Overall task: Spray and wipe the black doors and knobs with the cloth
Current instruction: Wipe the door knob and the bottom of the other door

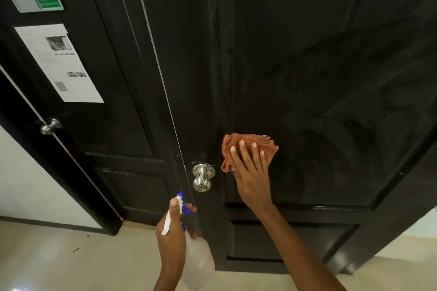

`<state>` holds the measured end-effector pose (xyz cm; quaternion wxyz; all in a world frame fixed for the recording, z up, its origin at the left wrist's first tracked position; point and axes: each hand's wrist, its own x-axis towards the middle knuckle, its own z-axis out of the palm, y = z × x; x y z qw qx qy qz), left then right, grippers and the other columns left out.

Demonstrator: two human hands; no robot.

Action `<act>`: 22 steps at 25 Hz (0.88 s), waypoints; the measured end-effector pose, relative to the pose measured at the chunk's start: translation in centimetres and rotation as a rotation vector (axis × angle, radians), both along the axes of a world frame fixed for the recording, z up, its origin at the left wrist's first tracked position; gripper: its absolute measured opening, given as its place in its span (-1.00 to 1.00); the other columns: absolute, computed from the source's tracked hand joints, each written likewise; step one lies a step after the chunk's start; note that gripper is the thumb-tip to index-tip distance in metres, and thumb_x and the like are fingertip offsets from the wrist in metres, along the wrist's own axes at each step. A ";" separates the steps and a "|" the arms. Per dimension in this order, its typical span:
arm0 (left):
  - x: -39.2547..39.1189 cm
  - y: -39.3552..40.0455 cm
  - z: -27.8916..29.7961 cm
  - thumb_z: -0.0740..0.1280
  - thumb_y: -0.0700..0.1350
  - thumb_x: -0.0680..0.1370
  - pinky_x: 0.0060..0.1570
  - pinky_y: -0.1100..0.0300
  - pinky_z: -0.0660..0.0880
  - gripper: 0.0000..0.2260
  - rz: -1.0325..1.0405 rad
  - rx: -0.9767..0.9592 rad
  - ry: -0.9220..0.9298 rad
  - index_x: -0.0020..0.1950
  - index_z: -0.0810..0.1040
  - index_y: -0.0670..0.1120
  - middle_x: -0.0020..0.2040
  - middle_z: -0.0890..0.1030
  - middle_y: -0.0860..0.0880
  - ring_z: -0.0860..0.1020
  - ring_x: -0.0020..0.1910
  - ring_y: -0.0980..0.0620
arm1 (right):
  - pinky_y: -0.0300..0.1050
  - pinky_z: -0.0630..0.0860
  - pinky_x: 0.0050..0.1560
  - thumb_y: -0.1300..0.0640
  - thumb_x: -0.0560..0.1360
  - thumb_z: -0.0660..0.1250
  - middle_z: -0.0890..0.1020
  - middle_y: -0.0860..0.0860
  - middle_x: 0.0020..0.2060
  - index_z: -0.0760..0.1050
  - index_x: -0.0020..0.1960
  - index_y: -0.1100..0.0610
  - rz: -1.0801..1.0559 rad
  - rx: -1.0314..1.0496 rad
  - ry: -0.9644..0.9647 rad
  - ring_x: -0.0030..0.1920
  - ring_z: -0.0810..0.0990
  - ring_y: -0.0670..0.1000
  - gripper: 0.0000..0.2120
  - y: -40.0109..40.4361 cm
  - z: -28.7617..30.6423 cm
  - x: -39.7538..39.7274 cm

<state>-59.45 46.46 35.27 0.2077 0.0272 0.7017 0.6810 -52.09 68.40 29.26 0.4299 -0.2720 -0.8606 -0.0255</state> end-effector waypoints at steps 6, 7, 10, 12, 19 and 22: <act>-0.5 1.4 -1.5 0.14 0.12 0.66 0.07 -0.01 0.37 -0.75 -0.021 -0.030 0.039 -0.16 0.48 0.11 -0.19 0.55 0.11 0.49 -0.14 0.02 | 0.19 -0.22 0.63 -0.14 0.67 0.15 -0.11 0.00 0.68 0.01 0.68 -0.03 -0.140 0.095 -0.148 0.67 -0.17 0.14 -0.35 2.1 -3.5 -2.4; -0.6 1.6 -1.5 0.13 0.12 0.66 0.06 0.01 0.37 -0.73 -0.039 -0.037 0.054 -0.17 0.48 0.11 -0.18 0.55 0.12 0.49 -0.16 0.05 | 0.19 -0.23 0.63 -0.15 0.66 0.15 -0.12 -0.01 0.68 0.01 0.68 -0.03 -0.152 0.088 -0.130 0.67 -0.18 0.13 -0.34 2.0 -3.4 -2.7; -1.7 2.4 -2.1 0.11 0.23 0.58 -0.15 0.17 0.42 -0.60 -0.110 -0.069 0.118 -0.17 0.59 0.01 -0.19 0.61 0.04 0.55 -0.17 0.02 | 0.18 -0.24 0.63 -0.16 0.66 0.16 -0.14 -0.01 0.69 0.01 0.67 -0.03 -0.162 0.087 -0.094 0.67 -0.18 0.13 -0.34 2.1 -3.7 -3.1; -2.7 2.8 -2.8 0.09 0.29 0.51 -0.26 0.23 0.43 -0.47 -0.149 -0.105 0.148 -0.13 0.65 -0.08 -0.19 0.65 -0.02 0.59 -0.18 -0.02 | 0.19 -0.23 0.63 -0.15 0.66 0.17 -0.14 0.00 0.69 0.00 0.68 -0.03 -0.174 0.114 -0.082 0.67 -0.18 0.14 -0.32 2.3 -4.0 -3.4; -6.4 2.4 -4.0 0.11 0.34 0.52 -0.11 0.04 0.56 -0.41 -0.274 -0.192 0.183 -0.17 0.68 -0.12 -0.24 0.69 -0.02 0.63 -0.18 -0.04 | 0.26 -0.20 0.62 -0.09 0.62 0.23 -0.13 0.03 0.69 -0.07 0.70 -0.06 -0.194 0.187 -0.071 0.67 -0.16 0.19 -0.24 3.3 -5.1 -4.0; -7.3 2.2 -4.1 0.13 0.36 0.50 -0.21 0.05 0.54 -0.40 -0.338 -0.209 0.159 -0.19 0.64 -0.15 -0.33 0.66 -0.04 0.63 -0.29 -0.03 | 0.28 -0.18 0.62 -0.02 0.63 0.25 -0.11 0.04 0.69 -0.03 0.69 -0.09 -0.210 0.198 -0.064 0.67 -0.15 0.20 -0.27 3.6 -5.3 -3.8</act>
